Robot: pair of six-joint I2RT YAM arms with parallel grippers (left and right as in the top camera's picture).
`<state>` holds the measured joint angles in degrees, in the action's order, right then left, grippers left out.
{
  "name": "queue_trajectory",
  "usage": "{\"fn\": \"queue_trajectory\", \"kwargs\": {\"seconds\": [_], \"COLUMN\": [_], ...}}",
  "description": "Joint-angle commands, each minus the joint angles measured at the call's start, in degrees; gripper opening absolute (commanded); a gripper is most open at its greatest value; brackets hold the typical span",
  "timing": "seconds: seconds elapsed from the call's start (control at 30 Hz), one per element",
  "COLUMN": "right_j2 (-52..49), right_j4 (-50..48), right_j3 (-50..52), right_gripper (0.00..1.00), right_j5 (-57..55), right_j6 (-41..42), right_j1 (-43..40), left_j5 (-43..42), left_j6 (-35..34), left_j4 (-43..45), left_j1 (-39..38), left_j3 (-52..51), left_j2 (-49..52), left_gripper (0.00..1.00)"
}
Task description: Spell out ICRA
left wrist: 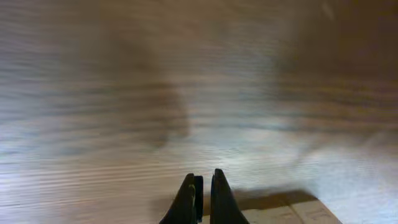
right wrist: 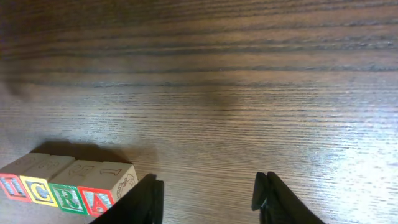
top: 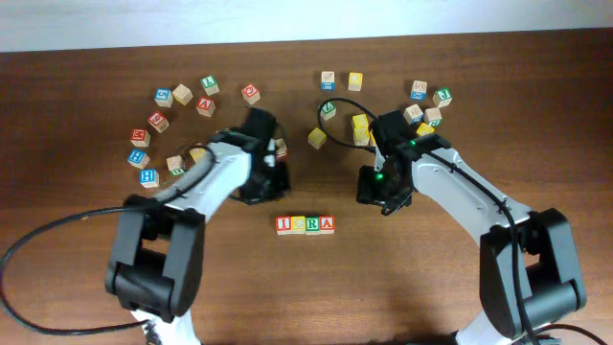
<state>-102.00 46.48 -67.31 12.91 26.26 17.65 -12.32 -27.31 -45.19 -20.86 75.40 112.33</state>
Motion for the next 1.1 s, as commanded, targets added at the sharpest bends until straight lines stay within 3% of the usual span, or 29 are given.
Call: {"fn": "queue_trajectory", "kwargs": {"seconds": [0.0,0.33,1.07], "right_j2": [-0.7,-0.7,-0.7], "right_j4": [0.0,0.0,0.0], "right_j3": [0.7,2.3,2.4], "right_gripper": [0.39,0.38,0.38], "right_j5": [-0.8,-0.7,-0.7], "right_j6": [-0.6,-0.5,-0.5], "right_j1": [0.0,0.0,0.0], "left_j5": [4.6,4.4,2.5], "left_j6": [-3.6,-5.7,-6.5], "left_j4": [1.0,0.8,-3.5], "left_j1": [-3.5,-9.0,-9.5], "left_j3": [0.7,0.7,0.7], "left_j2": [0.4,0.4,0.4], "left_gripper": [0.00,0.00,0.00]}}
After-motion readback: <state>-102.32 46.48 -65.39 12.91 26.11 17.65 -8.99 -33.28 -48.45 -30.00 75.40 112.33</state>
